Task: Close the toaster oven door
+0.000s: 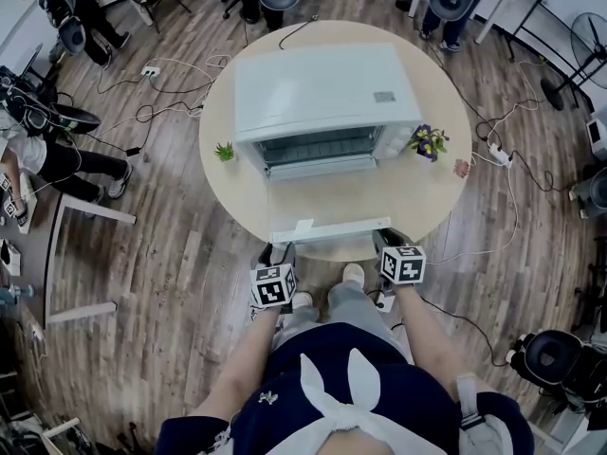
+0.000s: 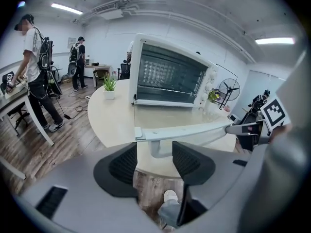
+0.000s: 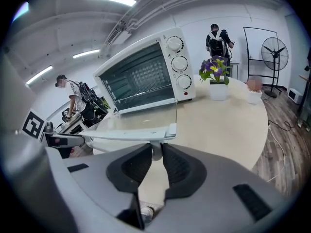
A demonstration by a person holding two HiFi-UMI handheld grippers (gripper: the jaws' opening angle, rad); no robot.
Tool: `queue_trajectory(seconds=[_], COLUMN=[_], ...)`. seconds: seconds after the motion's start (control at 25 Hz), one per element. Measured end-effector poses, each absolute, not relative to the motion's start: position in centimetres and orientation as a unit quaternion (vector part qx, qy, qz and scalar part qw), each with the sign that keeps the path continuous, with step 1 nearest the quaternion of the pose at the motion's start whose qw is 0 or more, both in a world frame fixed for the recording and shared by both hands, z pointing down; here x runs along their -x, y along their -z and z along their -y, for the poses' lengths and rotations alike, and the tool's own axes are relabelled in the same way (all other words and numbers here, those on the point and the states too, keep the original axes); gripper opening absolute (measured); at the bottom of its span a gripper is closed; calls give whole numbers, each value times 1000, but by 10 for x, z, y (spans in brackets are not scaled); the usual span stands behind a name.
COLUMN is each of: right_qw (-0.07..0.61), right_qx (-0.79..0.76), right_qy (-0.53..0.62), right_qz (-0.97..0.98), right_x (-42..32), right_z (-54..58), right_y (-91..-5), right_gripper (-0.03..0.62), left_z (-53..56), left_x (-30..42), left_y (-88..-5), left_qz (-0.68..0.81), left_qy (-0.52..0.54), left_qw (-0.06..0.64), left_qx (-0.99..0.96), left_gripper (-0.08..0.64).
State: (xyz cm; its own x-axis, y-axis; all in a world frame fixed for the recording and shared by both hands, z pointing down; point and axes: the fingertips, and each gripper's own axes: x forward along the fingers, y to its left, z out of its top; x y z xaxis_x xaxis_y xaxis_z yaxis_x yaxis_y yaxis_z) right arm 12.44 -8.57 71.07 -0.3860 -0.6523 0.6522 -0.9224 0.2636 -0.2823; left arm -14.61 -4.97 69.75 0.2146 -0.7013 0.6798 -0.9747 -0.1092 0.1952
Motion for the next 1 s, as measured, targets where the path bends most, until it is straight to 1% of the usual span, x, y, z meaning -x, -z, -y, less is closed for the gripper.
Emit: queue_trajectory(seconds=[0.8, 0.92, 1.0], right_qw=[172, 167, 164], right_qx=[-511, -513, -515], right_qy=[-301, -299, -301], right_qz=[787, 787, 786], right_x=[-125, -125, -125], right_z=[96, 97, 98], right_y=[-673, -667, -663], right_gripper=[77, 77, 77], left_z=[73, 75, 77], left_x=[140, 140, 143], left_y=[-670, -664, -659], left_qz=[605, 611, 618], left_qy=[-190, -192, -202], left_qw=[297, 282, 266], left_qx=[-714, -714, -712], left_gripper=[188, 160, 107])
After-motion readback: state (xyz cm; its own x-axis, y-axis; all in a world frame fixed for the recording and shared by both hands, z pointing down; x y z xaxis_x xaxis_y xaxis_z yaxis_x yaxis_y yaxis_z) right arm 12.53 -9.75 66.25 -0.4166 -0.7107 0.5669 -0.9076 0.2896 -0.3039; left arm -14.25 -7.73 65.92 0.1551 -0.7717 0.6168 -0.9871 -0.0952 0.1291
